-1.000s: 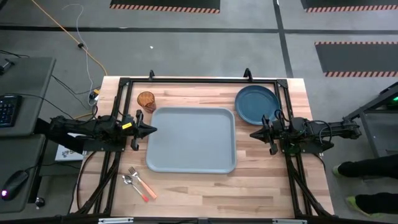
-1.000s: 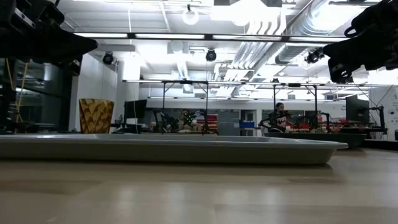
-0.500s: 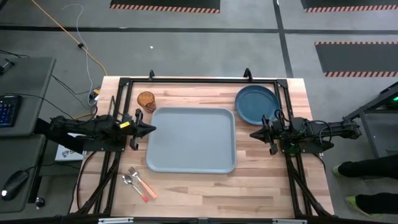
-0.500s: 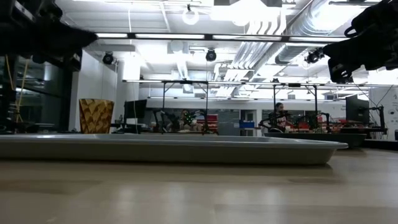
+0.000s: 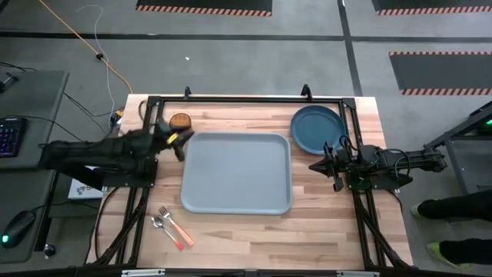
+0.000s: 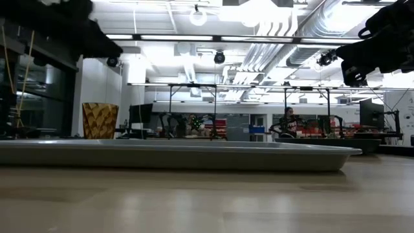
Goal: Pick and place plate/cup/fork/spoon on tray
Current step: Put the brown glass on the blue tray
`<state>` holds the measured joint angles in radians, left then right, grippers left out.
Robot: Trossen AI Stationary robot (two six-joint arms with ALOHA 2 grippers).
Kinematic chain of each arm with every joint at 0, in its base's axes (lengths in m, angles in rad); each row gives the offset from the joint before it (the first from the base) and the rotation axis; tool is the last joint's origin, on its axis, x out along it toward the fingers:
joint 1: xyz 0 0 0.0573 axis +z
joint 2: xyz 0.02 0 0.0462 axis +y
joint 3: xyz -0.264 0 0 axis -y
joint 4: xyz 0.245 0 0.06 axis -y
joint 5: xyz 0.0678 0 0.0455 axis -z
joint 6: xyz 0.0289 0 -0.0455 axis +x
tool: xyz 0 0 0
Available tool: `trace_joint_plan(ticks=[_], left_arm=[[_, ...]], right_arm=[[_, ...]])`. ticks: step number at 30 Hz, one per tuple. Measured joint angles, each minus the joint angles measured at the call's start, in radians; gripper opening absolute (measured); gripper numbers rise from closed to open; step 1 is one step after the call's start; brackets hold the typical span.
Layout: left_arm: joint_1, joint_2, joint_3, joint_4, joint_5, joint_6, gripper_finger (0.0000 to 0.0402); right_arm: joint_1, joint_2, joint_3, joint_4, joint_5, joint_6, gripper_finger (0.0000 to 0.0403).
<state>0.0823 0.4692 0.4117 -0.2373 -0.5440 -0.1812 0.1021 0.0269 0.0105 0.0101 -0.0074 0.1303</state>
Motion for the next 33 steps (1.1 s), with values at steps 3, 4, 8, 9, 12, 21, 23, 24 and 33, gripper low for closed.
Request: trace_joint_plan(ticks=[3,4,8,9,12,21,23,24,33], left_arm=[[0.108,0.132,0.158,-0.268,0.006,-0.099,0.0176],[0.146,0.172,0.197,-0.338,0.032,-0.132,0.0188],[0.291,0.309,0.299,-0.489,0.235,-0.184,0.0221],[0.326,0.340,0.313,-0.505,0.285,-0.185,0.0225],[0.418,0.431,0.340,-0.510,0.370,-0.177,0.0230],[0.564,0.624,0.362,-0.509,0.422,-0.120,0.0230],[0.572,0.655,0.362,-0.511,0.456,-0.120,0.0230],[0.573,0.668,0.362,-0.511,0.472,-0.120,0.0230],[0.573,0.746,0.362,-0.511,0.464,-0.120,0.0217]], right_arm=[[0.000,0.000,0.000,0.000,0.000,0.000,0.0000],[0.000,0.000,0.000,0.000,0.000,0.000,0.0000],[0.000,0.000,0.000,0.000,0.000,0.000,0.0000],[0.000,0.000,0.000,0.000,0.000,0.000,0.0000],[0.000,0.000,0.000,0.000,0.000,0.000,0.0000],[0.000,0.000,0.000,0.000,0.000,0.000,0.0000],[0.000,0.000,0.000,0.000,0.000,0.000,0.0000],[0.000,0.000,0.000,0.000,0.000,0.000,0.0000],[0.000,0.000,0.000,0.000,0.000,0.000,0.0000]])
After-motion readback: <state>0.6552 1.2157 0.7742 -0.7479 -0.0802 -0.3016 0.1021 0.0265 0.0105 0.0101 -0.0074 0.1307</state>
